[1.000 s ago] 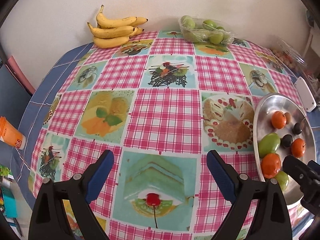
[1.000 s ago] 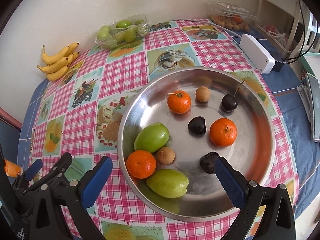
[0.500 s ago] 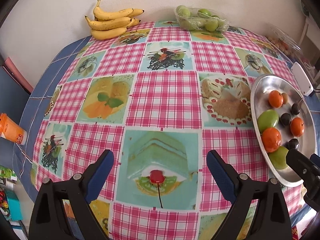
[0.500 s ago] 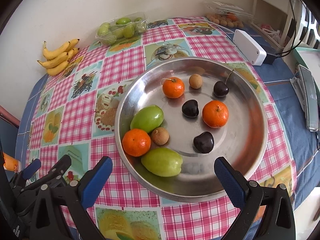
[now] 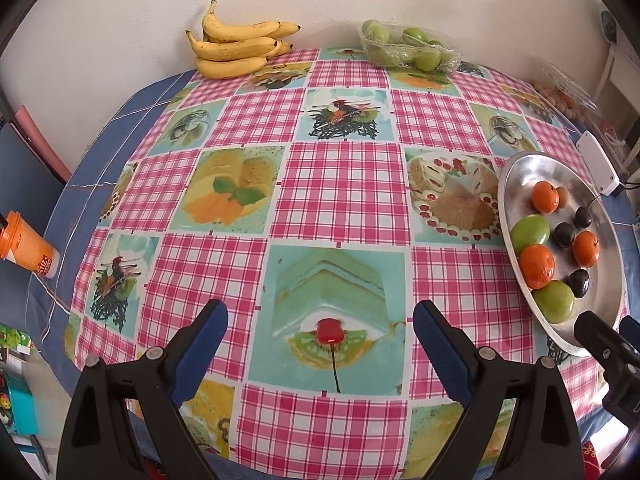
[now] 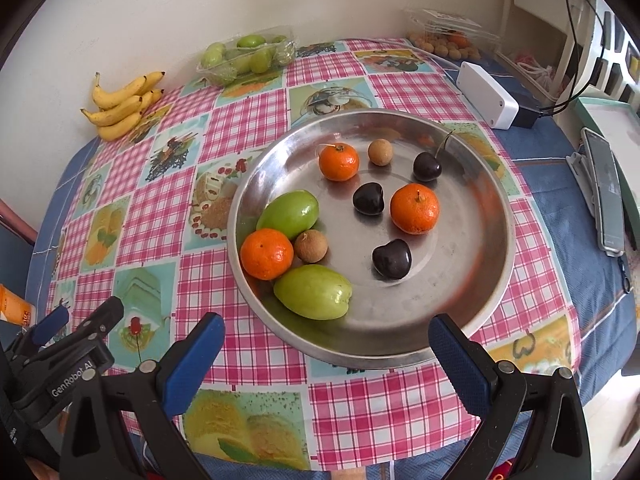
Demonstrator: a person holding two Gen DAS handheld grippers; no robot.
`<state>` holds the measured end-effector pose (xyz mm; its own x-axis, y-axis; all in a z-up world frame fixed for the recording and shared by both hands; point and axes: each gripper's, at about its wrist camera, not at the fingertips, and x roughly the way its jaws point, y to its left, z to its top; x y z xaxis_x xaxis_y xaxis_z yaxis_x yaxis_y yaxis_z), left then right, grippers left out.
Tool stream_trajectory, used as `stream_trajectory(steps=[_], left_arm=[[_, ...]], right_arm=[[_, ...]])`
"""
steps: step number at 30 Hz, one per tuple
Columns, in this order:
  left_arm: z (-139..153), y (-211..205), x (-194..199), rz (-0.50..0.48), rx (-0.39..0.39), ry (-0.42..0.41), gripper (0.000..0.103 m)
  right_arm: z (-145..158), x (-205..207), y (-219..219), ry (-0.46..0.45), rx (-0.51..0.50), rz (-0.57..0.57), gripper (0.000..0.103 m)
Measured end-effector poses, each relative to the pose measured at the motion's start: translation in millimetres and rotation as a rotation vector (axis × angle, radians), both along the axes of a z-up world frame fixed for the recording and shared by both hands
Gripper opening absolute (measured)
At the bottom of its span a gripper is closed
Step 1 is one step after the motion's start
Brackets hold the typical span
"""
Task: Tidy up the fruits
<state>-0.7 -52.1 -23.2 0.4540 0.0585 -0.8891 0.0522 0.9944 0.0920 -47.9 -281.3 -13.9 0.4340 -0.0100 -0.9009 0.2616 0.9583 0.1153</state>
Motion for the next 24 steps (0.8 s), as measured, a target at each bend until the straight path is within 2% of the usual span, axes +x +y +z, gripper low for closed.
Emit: stream_trajectory(steps=[8, 24], left_arm=[[6.0, 4.1, -3.2, 0.004, -0.019, -0.019, 0.094], [1.7, 5.3, 0.3, 0.016, -0.012, -0.002, 0.094]], right_arm=[[-0.1, 1.8, 0.5, 0.010, -0.008, 0.005, 0.103], [-4.9, 6.8, 5.7, 0.033, -0.019, 0.019, 0.103]])
